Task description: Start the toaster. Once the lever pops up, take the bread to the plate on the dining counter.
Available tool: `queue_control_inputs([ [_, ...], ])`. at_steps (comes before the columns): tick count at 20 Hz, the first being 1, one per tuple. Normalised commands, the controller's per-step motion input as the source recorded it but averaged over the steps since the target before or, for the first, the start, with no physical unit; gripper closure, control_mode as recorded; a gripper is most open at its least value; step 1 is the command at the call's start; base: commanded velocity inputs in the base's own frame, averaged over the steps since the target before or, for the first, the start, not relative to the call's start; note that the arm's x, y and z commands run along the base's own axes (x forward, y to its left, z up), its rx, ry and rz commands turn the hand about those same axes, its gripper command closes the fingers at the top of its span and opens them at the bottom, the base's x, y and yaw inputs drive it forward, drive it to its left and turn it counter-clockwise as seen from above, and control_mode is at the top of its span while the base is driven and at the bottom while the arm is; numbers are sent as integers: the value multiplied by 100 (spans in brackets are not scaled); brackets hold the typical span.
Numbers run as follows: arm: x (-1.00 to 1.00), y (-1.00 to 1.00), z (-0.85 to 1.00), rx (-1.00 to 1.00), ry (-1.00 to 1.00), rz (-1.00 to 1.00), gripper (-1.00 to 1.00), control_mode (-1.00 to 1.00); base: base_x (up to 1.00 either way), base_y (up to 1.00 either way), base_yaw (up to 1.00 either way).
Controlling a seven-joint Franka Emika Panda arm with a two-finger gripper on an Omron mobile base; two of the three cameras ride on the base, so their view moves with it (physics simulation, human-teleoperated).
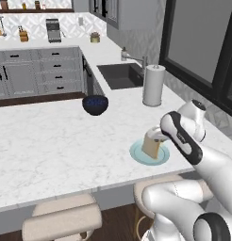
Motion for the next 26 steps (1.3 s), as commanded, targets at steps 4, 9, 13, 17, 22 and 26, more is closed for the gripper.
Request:
queue_control_inputs([
  [4, 43, 0, -42, 0, -5, 0, 100, -100, 0, 0, 0],
  [9, 33, 0, -47, 0, 0, 0, 100, -100, 0, 0, 0],
  [13, 32, 0, -43, 0, 0, 1, 100, -100, 0, 0, 0],
  [17, 33, 0, -35, 0, 0, 3, 100, -100, 0, 0, 0],
  [22, 25, 0, -45, 0, 0, 4, -100, -100, 0, 0, 0],
  [26, -5, -14, -63, 2, 0, 0, -100, -100, 0, 0, 0],
])
